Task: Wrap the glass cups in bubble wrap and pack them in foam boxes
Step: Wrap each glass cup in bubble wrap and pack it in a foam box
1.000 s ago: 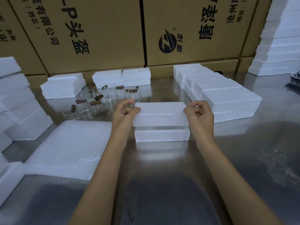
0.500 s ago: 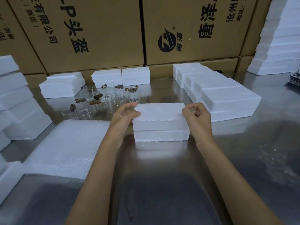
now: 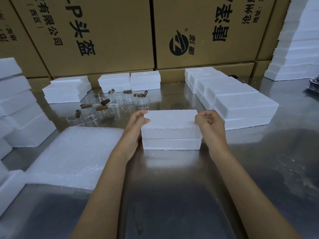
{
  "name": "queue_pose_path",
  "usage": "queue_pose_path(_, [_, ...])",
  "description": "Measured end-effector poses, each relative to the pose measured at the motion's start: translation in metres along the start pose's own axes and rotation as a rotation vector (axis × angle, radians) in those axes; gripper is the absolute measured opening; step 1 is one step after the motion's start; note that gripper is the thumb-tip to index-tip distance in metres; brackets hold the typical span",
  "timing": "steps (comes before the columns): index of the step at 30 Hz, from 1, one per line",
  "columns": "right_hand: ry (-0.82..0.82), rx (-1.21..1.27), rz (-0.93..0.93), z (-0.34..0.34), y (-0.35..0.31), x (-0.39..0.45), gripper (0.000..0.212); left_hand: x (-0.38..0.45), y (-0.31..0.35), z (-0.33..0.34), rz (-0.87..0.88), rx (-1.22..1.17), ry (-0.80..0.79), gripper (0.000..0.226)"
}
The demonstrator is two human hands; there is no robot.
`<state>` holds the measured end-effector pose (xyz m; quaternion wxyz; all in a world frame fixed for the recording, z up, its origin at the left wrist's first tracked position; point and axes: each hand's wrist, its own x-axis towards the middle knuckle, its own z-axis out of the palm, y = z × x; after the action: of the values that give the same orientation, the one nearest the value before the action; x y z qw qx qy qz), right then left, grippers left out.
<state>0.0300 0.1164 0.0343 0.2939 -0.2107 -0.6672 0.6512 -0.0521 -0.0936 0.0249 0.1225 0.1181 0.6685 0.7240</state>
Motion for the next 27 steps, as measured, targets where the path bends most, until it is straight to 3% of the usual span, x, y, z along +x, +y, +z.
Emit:
queue_pose_path(16, [0.002, 0.033, -0.031, -0.0005, 0.0032, 0.0014, 0.006, -0.0008, -0.0043, -0.0029, 0.044, 0.126, -0.083, 0.028])
queue_pose_path(27, [0.011, 0.003, -0.005, -0.0012, 0.0033, 0.0026, 0.009, 0.0004, -0.0053, -0.0018, 0.106, 0.233, -0.019, 0.028])
